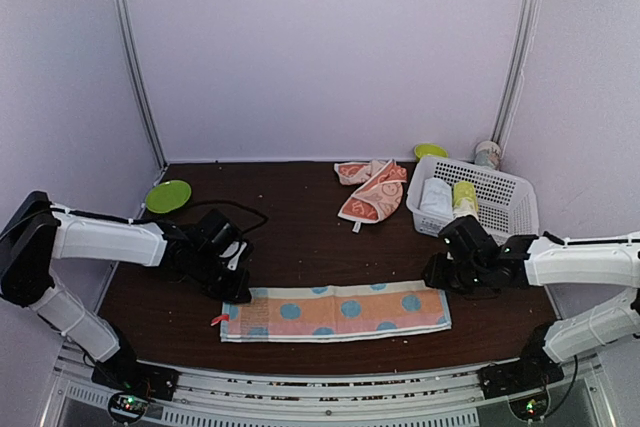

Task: Roll the towels
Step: Smooth out the towel at the center of the board, then pick up the towel from the center of the board, then fold the towel at the center of the board.

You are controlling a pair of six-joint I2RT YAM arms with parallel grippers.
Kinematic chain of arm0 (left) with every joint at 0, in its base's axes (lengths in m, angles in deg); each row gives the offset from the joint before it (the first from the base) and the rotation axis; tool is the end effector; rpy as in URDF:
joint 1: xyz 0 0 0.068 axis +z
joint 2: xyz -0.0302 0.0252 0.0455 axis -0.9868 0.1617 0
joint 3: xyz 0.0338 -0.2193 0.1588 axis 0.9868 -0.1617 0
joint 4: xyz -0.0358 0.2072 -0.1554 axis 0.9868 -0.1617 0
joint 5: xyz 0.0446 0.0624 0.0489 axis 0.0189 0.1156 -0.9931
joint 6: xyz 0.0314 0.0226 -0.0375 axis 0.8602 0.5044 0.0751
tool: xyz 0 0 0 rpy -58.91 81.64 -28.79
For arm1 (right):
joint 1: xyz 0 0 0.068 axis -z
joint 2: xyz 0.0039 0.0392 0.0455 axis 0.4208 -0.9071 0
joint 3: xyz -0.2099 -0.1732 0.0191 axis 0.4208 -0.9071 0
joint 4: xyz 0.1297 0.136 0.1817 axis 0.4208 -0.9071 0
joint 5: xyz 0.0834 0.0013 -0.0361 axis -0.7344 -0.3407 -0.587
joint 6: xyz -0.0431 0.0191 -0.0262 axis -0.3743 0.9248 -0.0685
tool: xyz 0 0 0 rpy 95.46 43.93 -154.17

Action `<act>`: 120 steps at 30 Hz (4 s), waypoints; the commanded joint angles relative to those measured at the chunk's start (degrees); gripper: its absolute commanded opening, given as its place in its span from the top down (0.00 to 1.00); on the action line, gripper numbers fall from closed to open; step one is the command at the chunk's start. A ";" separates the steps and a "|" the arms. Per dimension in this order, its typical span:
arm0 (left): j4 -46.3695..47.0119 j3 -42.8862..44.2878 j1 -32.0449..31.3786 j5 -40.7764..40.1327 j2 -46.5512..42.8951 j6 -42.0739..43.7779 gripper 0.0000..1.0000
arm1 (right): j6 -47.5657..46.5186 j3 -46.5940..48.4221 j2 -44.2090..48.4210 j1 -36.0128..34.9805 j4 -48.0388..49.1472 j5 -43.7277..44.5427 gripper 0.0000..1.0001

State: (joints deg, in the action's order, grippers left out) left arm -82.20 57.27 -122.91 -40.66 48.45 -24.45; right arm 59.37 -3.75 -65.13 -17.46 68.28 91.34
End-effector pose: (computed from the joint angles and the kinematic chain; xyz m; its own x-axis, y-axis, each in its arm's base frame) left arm 0.1904 -0.1807 0.1534 -0.9704 0.0827 -0.2270 0.1621 0.9195 -0.3581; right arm 0.1669 0.1470 0.1735 -0.8635 0.2635 -0.4300 0.0814 0.9143 0.3968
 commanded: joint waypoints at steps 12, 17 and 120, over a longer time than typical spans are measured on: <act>4.96 -9.19 -0.25 -0.01 -2.18 -2.71 1.00 | -1.87 -3.08 -10.30 5.25 4.61 -1.54 0.62; 5.22 -11.28 -0.24 -0.29 -3.23 -3.29 1.00 | -3.15 -3.25 -11.45 6.91 3.55 -0.22 0.62; -5.03 -8.95 -1.55 -7.24 -30.67 -6.85 0.58 | -2.82 40.71 -29.42 -27.11 -9.45 -2.12 1.00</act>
State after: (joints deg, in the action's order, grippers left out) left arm -86.62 49.97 -124.20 -46.76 19.86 -30.26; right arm 56.37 33.47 -92.30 -44.10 57.75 89.55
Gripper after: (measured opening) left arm 0.418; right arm 0.034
